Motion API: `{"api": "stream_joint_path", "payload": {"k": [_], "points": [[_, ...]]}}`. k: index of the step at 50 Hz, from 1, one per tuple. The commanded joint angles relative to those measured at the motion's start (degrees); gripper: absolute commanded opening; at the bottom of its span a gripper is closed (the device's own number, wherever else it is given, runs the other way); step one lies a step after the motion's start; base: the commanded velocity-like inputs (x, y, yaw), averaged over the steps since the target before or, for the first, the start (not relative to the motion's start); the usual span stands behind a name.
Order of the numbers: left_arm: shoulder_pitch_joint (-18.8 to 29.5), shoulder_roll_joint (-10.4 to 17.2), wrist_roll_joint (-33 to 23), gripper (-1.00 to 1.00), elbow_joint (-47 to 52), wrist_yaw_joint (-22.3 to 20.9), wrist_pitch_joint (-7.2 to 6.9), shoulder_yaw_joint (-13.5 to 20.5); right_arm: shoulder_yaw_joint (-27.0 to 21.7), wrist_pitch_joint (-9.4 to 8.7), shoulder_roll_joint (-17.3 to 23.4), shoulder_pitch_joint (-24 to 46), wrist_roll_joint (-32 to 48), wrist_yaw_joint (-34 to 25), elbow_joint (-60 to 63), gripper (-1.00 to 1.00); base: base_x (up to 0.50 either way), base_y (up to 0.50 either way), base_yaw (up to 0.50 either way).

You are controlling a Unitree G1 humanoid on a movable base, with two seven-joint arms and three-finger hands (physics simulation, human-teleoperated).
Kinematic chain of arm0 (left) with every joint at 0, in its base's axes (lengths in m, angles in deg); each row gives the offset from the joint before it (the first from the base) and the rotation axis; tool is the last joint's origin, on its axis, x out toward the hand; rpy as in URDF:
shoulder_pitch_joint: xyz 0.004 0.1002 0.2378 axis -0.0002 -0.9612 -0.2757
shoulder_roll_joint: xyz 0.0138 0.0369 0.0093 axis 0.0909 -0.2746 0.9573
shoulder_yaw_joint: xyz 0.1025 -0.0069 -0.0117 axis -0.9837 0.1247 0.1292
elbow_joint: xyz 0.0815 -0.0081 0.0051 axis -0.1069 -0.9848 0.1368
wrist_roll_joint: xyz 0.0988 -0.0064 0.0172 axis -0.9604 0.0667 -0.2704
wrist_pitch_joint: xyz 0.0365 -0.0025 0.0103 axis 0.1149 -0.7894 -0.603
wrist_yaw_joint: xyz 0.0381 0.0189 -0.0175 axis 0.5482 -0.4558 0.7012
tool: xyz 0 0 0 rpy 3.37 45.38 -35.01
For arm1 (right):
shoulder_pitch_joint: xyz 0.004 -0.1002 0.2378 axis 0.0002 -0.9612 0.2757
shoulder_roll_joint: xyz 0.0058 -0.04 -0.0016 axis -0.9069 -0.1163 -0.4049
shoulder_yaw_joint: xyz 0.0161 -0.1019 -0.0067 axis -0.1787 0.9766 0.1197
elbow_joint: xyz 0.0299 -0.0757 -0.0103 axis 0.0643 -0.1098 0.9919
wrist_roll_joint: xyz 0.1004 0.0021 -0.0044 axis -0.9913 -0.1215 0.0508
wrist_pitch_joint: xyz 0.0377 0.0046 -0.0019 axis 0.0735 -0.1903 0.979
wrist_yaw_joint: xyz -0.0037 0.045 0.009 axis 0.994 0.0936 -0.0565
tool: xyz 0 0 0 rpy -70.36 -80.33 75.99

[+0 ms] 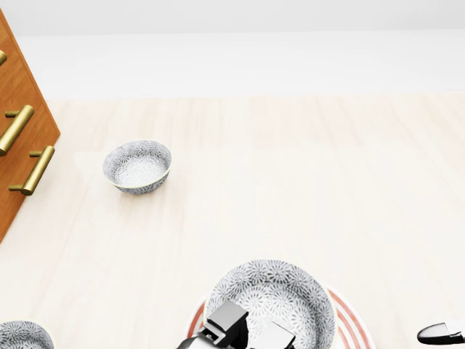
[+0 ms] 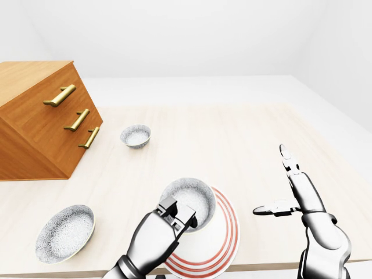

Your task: Put the bowl in the middle on the plate.

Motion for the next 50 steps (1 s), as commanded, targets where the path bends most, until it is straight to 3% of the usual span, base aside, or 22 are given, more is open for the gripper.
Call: {"api": "stream_joint_path", "payload": {"k": [1, 15, 50], "points": [[-0.6, 0.6, -2.1, -1.0, -1.7, 4.4, -0.7, -1.4, 0.0, 0.0, 0.0, 0.0, 0.0, 0.0, -0.2, 1.0, 0.0, 0.0, 0.0], [0.4, 0.5, -1.6, -1.0, -3.1, 5.3, -1.89, -2.7, -0.1, 0.0, -0.1, -0.1, 0.1, -0.2, 0.2, 1.0, 0.0, 0.0, 0.0], [1.5, -0.7, -1.3, -1.0, -10.6, 7.0, -0.46, -1.9, -0.1, 0.0, -0.1, -0.1, 0.0, -0.2, 0.4, 1.0, 0.0, 0.0, 0.0]]}}
